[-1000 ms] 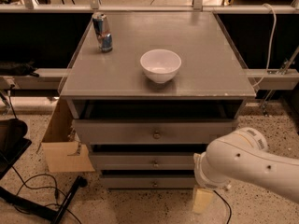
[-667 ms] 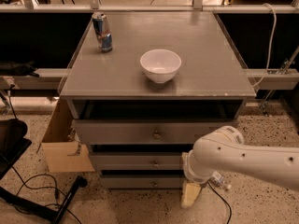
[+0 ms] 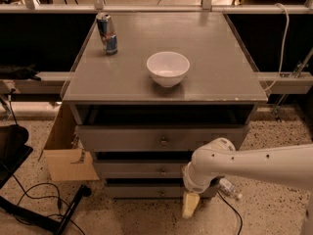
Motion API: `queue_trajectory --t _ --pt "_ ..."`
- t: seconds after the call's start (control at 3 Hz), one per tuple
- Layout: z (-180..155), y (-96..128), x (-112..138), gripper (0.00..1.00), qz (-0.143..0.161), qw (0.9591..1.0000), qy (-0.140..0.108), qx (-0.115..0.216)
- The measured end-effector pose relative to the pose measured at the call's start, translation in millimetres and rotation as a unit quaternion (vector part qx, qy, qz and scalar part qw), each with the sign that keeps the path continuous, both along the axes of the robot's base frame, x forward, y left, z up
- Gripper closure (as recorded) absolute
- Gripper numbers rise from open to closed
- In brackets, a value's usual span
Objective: Open middle drawer
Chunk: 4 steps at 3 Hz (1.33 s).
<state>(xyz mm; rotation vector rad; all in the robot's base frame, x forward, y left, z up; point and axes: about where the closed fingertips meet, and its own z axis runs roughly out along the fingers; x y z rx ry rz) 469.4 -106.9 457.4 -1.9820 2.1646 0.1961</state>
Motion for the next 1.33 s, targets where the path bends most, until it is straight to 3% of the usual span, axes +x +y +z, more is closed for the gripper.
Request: queue_trajectory --t 0.67,1.33 --pt "3.6 -6.6 10.2 0.00 -0.007 1.0000 -0.004 0.000" --pt "-22.2 -20.0 40.4 0.00 -0.032 0.9994 -0.002 -0.015"
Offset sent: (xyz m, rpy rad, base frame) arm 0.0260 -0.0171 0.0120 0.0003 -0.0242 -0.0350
